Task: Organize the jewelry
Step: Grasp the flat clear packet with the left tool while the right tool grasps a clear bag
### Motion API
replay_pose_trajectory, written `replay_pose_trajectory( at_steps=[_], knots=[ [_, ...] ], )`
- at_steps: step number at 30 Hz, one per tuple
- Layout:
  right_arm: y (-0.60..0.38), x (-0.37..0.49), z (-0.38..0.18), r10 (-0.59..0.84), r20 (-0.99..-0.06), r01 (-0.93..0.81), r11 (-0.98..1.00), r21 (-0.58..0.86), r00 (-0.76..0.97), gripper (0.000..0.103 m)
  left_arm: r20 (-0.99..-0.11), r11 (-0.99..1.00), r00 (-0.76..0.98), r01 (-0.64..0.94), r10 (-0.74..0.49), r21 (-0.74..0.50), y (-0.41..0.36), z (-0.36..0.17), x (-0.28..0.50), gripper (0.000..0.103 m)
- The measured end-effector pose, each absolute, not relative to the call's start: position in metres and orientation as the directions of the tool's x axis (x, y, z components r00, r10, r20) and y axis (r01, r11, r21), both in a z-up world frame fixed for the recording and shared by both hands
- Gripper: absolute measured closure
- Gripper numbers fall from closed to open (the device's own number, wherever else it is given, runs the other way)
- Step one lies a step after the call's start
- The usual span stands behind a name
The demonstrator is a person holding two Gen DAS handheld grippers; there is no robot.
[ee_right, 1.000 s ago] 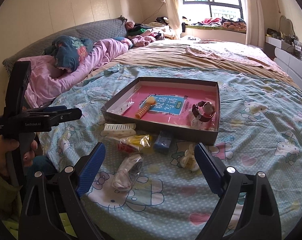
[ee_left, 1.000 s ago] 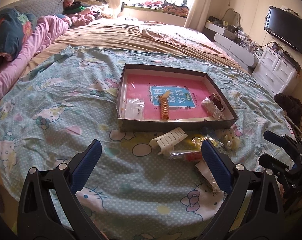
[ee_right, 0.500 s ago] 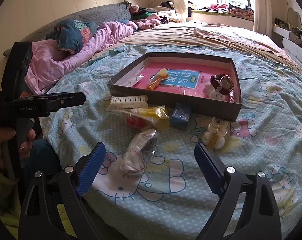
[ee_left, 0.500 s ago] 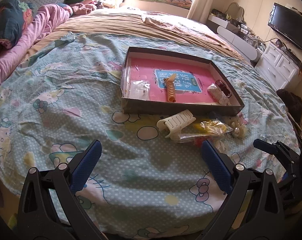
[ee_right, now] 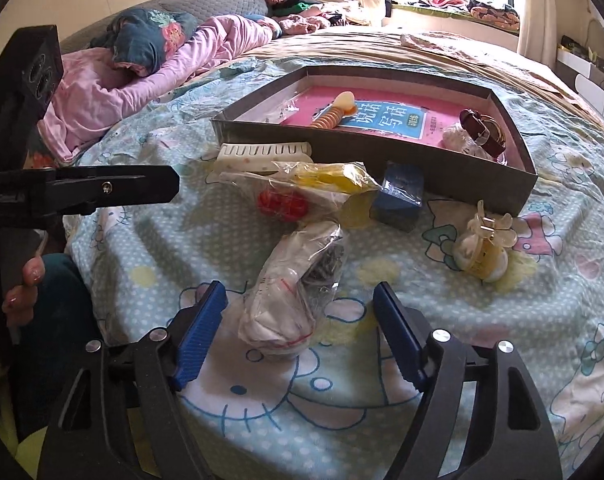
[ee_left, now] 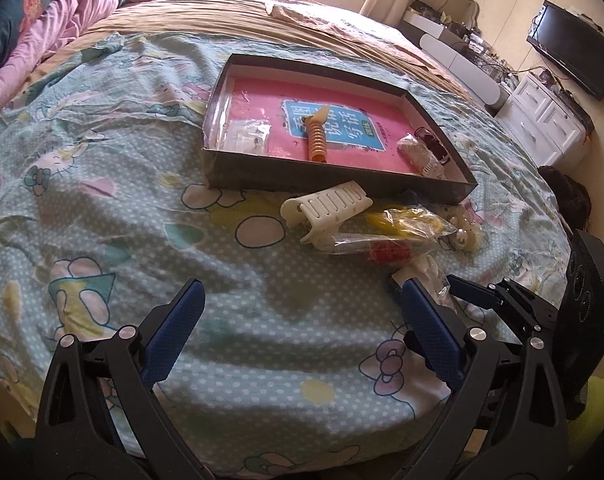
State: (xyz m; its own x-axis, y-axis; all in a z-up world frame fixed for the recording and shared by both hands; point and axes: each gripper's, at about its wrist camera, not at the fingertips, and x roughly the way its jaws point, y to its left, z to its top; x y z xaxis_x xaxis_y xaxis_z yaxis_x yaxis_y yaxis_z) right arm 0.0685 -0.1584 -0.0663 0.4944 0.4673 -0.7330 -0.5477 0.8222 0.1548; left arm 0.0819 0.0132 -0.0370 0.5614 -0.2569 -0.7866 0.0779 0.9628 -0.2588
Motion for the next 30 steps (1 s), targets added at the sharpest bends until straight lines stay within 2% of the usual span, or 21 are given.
replay_pose_trajectory(
  at_steps=[5, 10, 21, 28, 30],
  knots=[
    [-0.161, 0.074, -0.069, 0.465, -0.727, -0.547, 0.824, 0.148, 0.505, 0.048, -0.789, 0.950, 0.533, 0.102, -0.304, -0.297, 0.004, -0.042, 0.087, 0.011],
    [-0.167, 0.074, -0.066, 0.484, -0.721, -0.571, 0.807, 0.148, 0.496, 0.072, -0.792, 0.937, 0.505, 0.120, -0.342, -0.329, -0.009, -0.047, 0.094, 0.011],
    [-0.211, 0.069, -0.058, 0.417, -0.736, -0.531, 0.842, 0.092, 0.534, 0.075, -0.820, 0.936, 0.452, 0.159, -0.351, -0.314, -0.048, -0.064, 0.113, 0.011],
    [-0.249, 0.078, -0.048, 0.385, -0.715, -0.445, 0.888, 0.114, 0.584, 0.075, -0.847, 0.972, 0.481, 0.157, -0.227, -0.172, -0.069, -0.074, 0.124, 0.012],
    [-0.255, 0.080, -0.043, 0.389, -0.703, -0.433, 0.892, 0.127, 0.596, 0.075, -0.849, 0.980, 0.495, 0.161, -0.186, -0.121, -0.073, -0.075, 0.126, 0.020]
  ],
)
